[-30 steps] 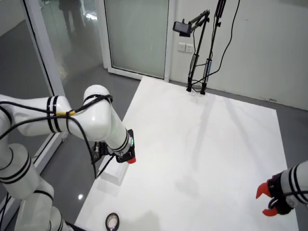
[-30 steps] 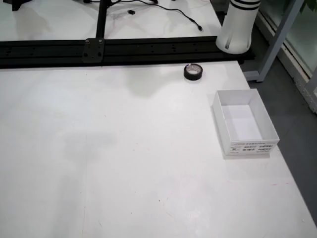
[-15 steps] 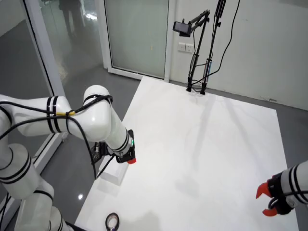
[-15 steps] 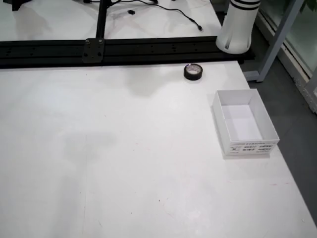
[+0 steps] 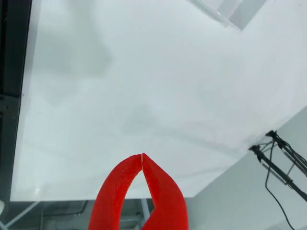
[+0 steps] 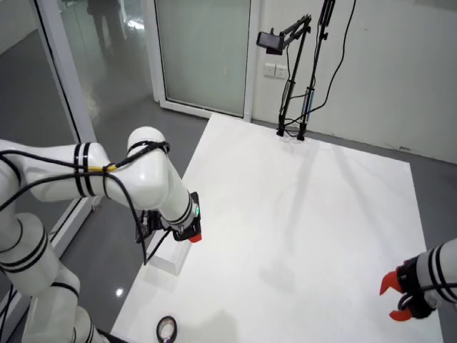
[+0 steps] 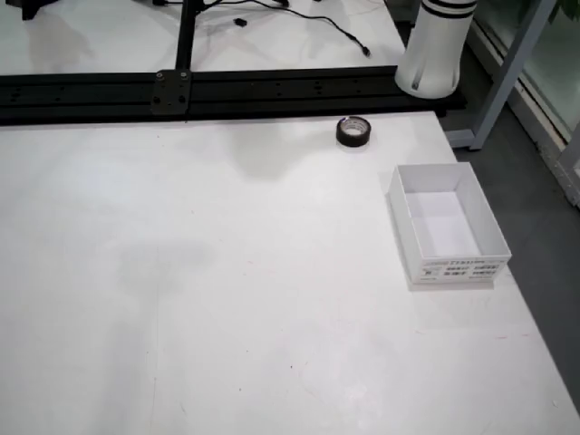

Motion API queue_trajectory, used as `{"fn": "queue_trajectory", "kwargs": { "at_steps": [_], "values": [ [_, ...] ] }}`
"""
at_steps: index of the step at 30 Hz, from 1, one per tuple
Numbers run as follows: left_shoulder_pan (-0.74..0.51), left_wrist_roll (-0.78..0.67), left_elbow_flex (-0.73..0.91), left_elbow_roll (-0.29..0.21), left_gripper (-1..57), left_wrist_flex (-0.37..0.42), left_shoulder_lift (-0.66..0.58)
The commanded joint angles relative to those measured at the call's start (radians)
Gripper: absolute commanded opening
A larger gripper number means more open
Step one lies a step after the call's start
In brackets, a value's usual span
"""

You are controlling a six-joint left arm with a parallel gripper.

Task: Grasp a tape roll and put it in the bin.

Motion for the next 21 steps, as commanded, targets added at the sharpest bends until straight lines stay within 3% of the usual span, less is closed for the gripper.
{"fn": "queue_trajectory", "kwargs": {
  "at_steps": [1,21],
  "values": [
    [0.000,0.000,0.002,-0.006,1.6,0.002,0.136],
    [-0.002,0.000,0.011,-0.022,17.7,0.034,0.312]
  ]
}}
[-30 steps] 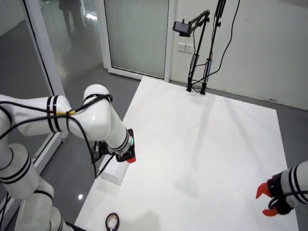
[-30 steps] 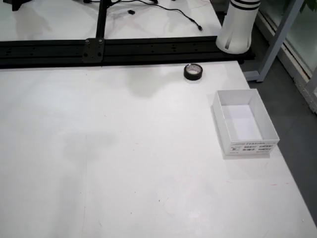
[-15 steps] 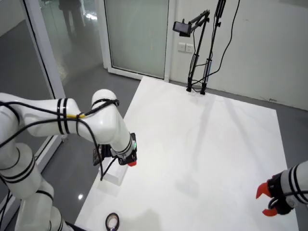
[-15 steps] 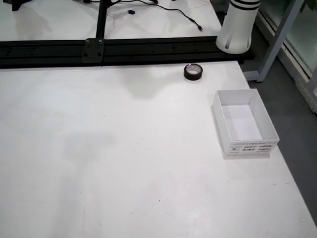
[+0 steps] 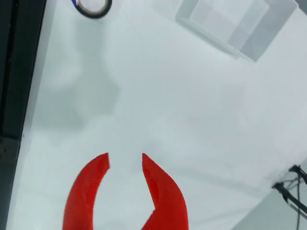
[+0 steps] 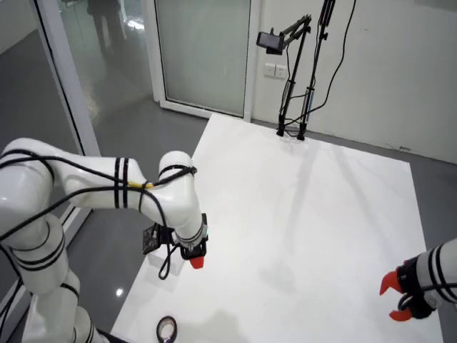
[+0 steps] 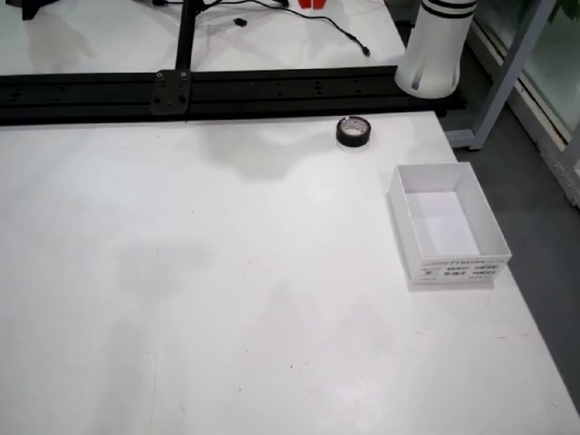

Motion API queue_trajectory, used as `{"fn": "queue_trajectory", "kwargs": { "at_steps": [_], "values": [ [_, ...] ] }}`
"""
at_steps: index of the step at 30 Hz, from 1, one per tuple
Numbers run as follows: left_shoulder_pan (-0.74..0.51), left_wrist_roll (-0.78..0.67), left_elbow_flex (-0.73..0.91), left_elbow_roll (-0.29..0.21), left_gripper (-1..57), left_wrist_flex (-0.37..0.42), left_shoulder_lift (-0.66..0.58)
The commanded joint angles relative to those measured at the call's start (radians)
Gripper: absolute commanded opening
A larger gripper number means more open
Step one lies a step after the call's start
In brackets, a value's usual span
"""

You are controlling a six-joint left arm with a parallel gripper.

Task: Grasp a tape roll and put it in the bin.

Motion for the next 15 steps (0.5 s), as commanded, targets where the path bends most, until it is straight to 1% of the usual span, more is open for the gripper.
{"fn": "queue_trajectory", "kwargs": {
  "at_steps": [1,10,15],
  "values": [
    [0.003,0.000,0.009,-0.022,18.2,0.026,0.153],
    [0.034,0.000,0.013,-0.065,19.9,0.032,0.229],
    [0.049,0.000,0.014,-0.070,20.2,0.035,0.269]
  ]
}}
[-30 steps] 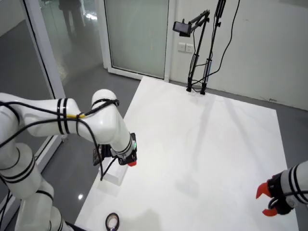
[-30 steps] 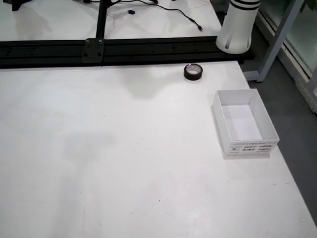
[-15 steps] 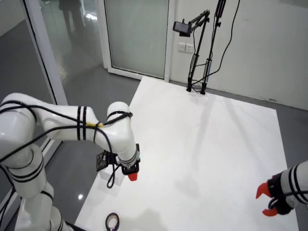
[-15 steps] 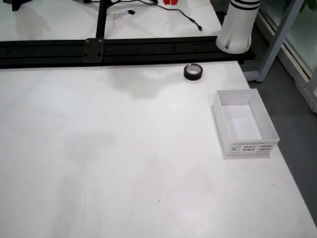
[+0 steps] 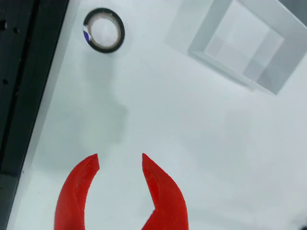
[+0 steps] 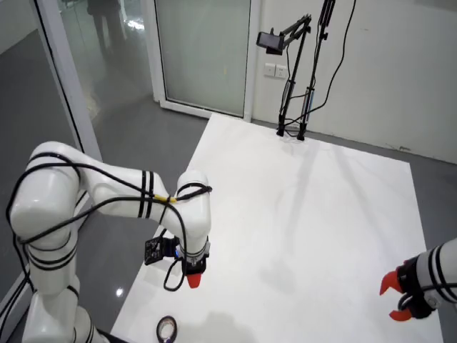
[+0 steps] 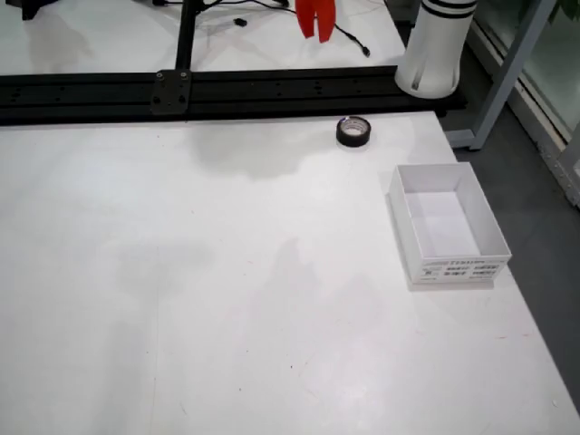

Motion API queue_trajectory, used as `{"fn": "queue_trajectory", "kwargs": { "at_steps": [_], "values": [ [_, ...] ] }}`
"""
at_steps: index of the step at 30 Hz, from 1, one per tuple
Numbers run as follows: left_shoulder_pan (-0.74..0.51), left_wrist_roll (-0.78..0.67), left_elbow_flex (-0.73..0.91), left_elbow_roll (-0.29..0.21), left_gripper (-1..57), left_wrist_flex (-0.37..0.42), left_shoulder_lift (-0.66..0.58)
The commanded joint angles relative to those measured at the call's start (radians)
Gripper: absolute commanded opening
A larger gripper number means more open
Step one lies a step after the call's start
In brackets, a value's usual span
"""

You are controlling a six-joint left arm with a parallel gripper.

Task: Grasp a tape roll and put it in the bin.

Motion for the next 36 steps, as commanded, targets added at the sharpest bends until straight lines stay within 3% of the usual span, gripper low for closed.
{"fn": "queue_trajectory", "kwargs": {
  "at_steps": [1,36],
  "values": [
    [0.041,0.000,0.007,-0.042,20.3,0.017,0.149],
    [0.040,0.000,0.012,-0.054,22.6,0.018,0.499]
  ]
}}
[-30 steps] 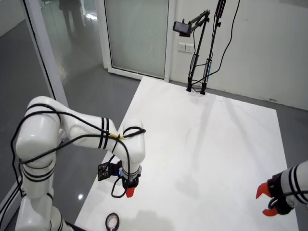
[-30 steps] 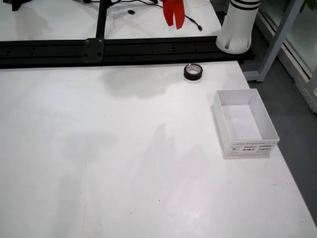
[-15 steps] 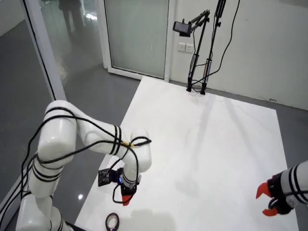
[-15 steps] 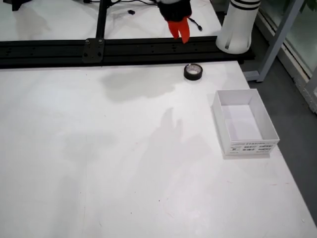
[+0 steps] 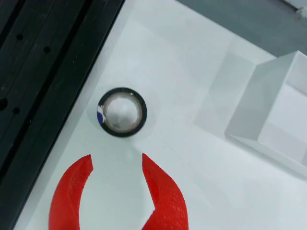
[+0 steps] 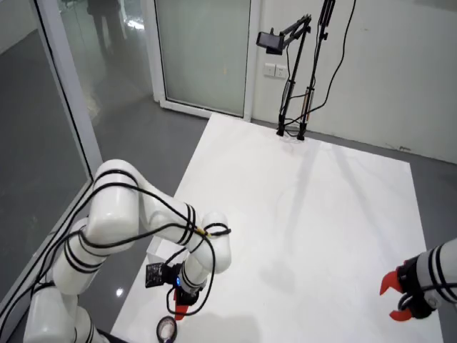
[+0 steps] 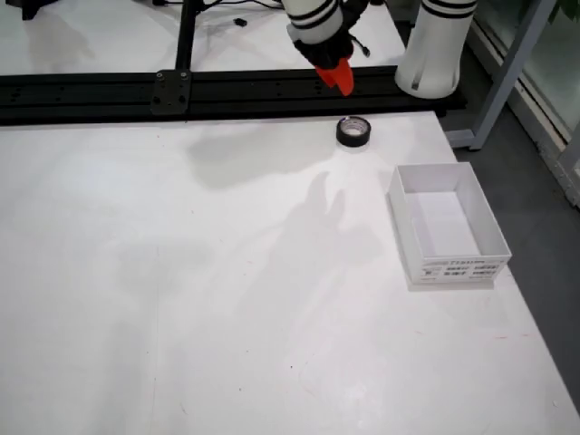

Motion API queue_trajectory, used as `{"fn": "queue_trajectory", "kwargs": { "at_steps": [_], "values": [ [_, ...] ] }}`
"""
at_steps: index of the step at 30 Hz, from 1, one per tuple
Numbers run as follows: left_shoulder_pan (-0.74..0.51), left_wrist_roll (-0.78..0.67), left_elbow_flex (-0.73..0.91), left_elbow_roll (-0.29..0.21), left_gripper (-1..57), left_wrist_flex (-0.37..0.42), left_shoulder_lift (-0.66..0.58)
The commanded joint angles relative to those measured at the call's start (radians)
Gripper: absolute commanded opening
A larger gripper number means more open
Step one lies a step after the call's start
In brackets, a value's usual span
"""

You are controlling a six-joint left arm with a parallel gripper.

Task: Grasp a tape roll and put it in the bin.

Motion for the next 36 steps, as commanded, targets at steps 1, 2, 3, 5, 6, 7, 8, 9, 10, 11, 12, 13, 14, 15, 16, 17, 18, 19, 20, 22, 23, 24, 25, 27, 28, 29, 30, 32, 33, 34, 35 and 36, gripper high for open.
{"fn": "queue_trajectory", "kwargs": {
  "at_steps": [1,2,3,5,6,7,8,9,10,11,12,13,14,15,16,17,18,19,20,22,23,24,25,27,28,29,30,32,33,34,35,36],
  "values": [
    [0.004,0.000,0.001,0.001,22.5,-0.005,0.160],
    [0.005,0.000,0.001,0.002,22.4,-0.006,0.166],
    [0.010,0.000,0.001,0.007,22.4,-0.008,0.173],
    [0.017,0.000,0.001,0.014,22.4,-0.009,0.182],
    [0.024,0.000,0.001,0.017,22.4,-0.011,0.185],
    [0.028,0.000,0.001,0.024,22.4,-0.012,0.188],
    [0.034,0.000,0.001,0.030,22.3,-0.014,0.189],
    [0.039,0.000,0.001,0.037,22.3,-0.015,0.189],
    [0.042,0.000,0.001,0.045,22.3,-0.017,0.189],
    [0.047,0.000,0.001,0.051,22.3,-0.018,0.189],
    [0.050,0.000,0.001,0.056,22.3,-0.018,0.189],
    [0.053,0.000,0.001,0.059,22.3,-0.020,0.191],
    [0.054,0.000,0.001,0.060,22.3,-0.021,0.194],
    [0.056,0.000,0.001,0.062,22.3,-0.024,0.199],
    [0.056,0.000,0.001,0.062,22.3,-0.031,0.203],
    [0.057,0.000,0.001,0.060,22.2,-0.043,0.209],
    [0.057,0.000,0.001,0.060,22.2,-0.054,0.214],
    [0.057,0.000,0.001,0.059,22.2,-0.061,0.220],
    [0.056,0.000,0.001,0.057,22.2,-0.067,0.226],
    [0.056,0.000,0.001,0.056,22.2,-0.075,0.234],
    [0.056,0.000,0.001,0.056,22.2,-0.078,0.237],
    [0.056,0.000,0.001,0.056,22.2,-0.083,0.242],
    [0.056,0.000,0.001,0.056,22.2,-0.089,0.243],
    [0.056,-0.002,0.001,0.057,22.2,-0.104,0.249],
    [0.056,-0.002,0.000,0.057,22.2,-0.110,0.252],
    [0.056,-0.003,0.000,0.057,22.2,-0.116,0.255],
    [0.056,-0.005,0.000,0.057,22.2,-0.123,0.260],
    [0.056,-0.006,0.000,0.056,22.2,-0.129,0.268],
    [0.056,-0.006,0.000,0.056,22.2,-0.132,0.272],
    [0.056,-0.008,0.000,0.054,22.1,-0.133,0.275],
    [0.056,-0.008,0.000,0.054,22.1,-0.136,0.278],
    [0.056,-0.008,0.000,0.053,21.9,-0.139,0.282]
  ]
}}
